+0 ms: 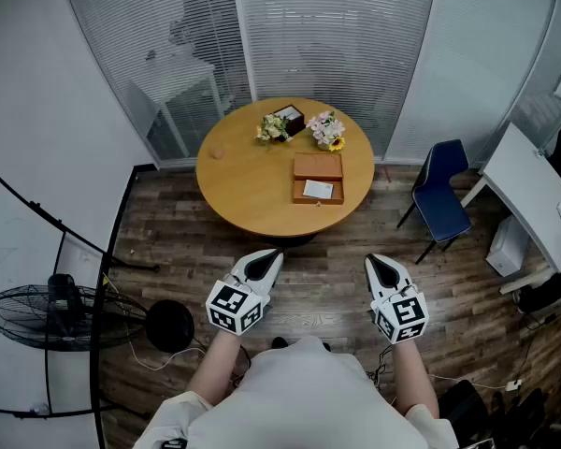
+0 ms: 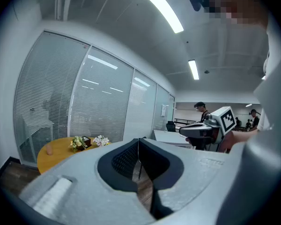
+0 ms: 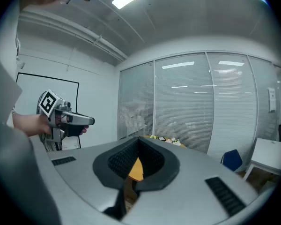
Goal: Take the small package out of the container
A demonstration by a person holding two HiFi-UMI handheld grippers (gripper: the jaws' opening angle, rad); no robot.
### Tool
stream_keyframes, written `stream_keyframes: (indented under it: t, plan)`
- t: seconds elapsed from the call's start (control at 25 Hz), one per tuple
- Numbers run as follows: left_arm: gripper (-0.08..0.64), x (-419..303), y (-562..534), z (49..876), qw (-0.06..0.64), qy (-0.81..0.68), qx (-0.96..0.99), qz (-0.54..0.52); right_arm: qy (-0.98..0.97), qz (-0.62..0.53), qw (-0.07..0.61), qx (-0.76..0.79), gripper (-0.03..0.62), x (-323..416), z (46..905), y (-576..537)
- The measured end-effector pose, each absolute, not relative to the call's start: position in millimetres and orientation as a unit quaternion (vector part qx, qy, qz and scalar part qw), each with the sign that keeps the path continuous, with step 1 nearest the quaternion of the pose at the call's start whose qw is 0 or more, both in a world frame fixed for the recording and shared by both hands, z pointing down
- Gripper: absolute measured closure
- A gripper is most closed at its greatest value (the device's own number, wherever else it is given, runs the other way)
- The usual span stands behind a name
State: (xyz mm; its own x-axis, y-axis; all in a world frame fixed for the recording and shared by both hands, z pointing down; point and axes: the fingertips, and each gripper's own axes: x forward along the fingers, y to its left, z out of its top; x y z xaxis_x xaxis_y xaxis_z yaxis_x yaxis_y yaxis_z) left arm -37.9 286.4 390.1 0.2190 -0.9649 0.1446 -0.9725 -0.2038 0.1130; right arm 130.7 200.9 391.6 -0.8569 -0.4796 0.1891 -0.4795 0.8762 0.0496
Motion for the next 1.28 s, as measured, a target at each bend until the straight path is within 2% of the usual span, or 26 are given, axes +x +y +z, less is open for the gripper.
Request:
stream_keyframes:
  t: [0.64,1.28]
  plan:
    - [0.540,-33,287,396,0.093,-0.631,0.770,0.026,-0.964,0.013,0.092,0.251,0.589,136,394,196]
    - [0.538,29,279,397,0.107,-0.625,0.773,0.029,-0.970,0.030,0.096,0.221,0.588,183,413,195]
